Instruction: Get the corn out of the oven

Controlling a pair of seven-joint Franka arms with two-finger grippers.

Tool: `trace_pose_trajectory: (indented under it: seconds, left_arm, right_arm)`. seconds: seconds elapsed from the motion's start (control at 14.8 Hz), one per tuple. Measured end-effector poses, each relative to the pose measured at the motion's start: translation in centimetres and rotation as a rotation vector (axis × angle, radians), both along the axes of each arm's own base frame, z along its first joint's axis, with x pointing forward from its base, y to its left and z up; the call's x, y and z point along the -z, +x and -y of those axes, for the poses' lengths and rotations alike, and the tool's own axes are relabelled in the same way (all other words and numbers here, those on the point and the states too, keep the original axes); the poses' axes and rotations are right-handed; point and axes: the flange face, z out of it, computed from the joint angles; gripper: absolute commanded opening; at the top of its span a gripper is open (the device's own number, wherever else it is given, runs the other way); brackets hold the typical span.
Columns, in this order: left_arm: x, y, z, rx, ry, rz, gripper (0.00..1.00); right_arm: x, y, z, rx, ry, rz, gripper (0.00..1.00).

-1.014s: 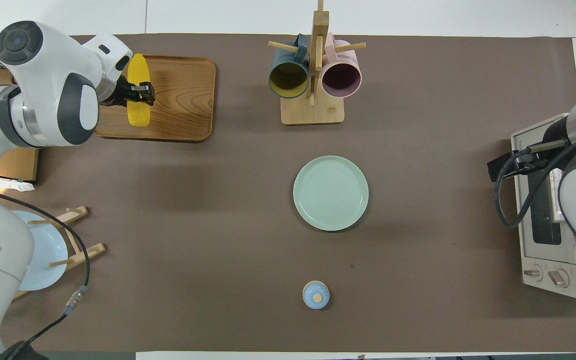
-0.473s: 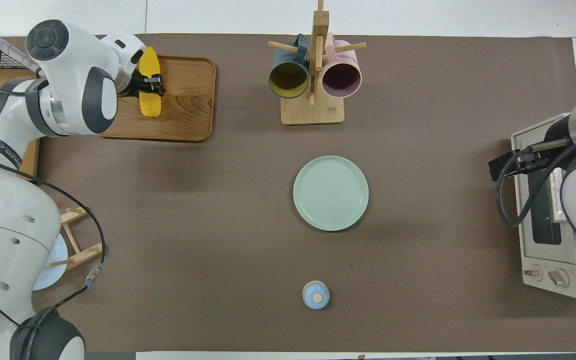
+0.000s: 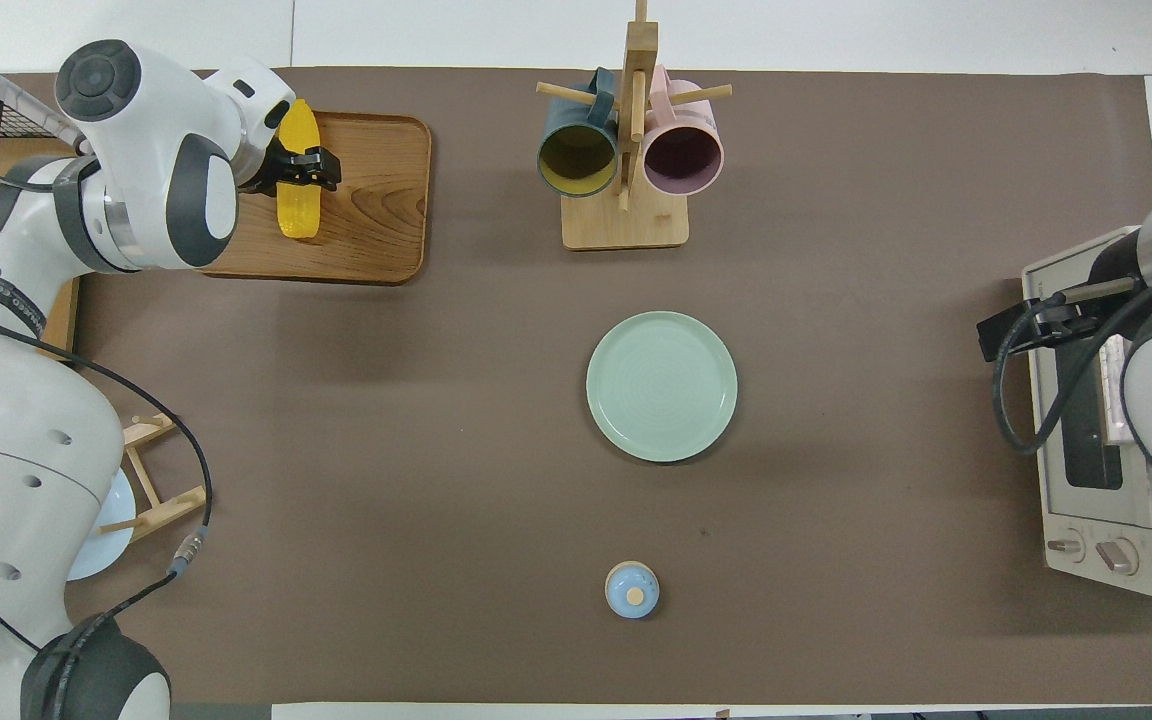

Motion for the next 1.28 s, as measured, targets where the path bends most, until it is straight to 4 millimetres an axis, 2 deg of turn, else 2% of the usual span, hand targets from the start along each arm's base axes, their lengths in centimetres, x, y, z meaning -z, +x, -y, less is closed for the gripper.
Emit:
trace_pose_trajectory:
  seconds: [0.14, 0.27, 0.41, 0.61, 0.81, 1.01, 1.15, 1.28]
  left_arm:
    - [-2.3, -0.2, -0.1, 0.002, -0.003, -0.007, 1.0]
    - [-6.3, -0.9, -1.2, -0.006, -0.003, -0.03, 1.0]
    - [-10.9, -2.3, -3.5, -0.028, 0.004, -0.063, 1.0]
    - [-18.0, -5.5, -6.1, -0.049, 0.009, -0.115, 1.0]
    - [-23.4, -9.1, -7.5, -0.049, 0.031, -0.169, 1.0]
    - [-26.4, -12.8, -8.3, -0.046, 0.027, -0.204, 1.0]
    - [-26.9, -15.3, -8.8, -0.046, 0.017, -0.223, 1.0]
    - [-26.3, -17.6, -9.2, -0.044, 0.008, -0.255, 1.0]
  right_arm:
    - [0.0, 0.0, 0.0, 0.0, 0.0, 0.001, 1.0]
    - [-0.1, 0.0, 0.0, 0.0, 0.0, 0.001, 1.0]
    - [-0.1, 0.0, 0.0, -0.001, 0.0, 0.001, 1.0]
    - [-0.1, 0.0, -0.1, -0.001, 0.0, 0.001, 1.0]
    - [-0.1, 0.0, -0.1, -0.001, 0.0, 0.001, 1.0]
    - [-0.1, 0.0, -0.1, -0.001, 0.0, 0.002, 1.0]
    - [-0.1, 0.0, -0.1, -0.001, 0.0, 0.002, 1.0]
    - [-0.1, 0.0, -0.1, -0.001, 0.0, 0.002, 1.0]
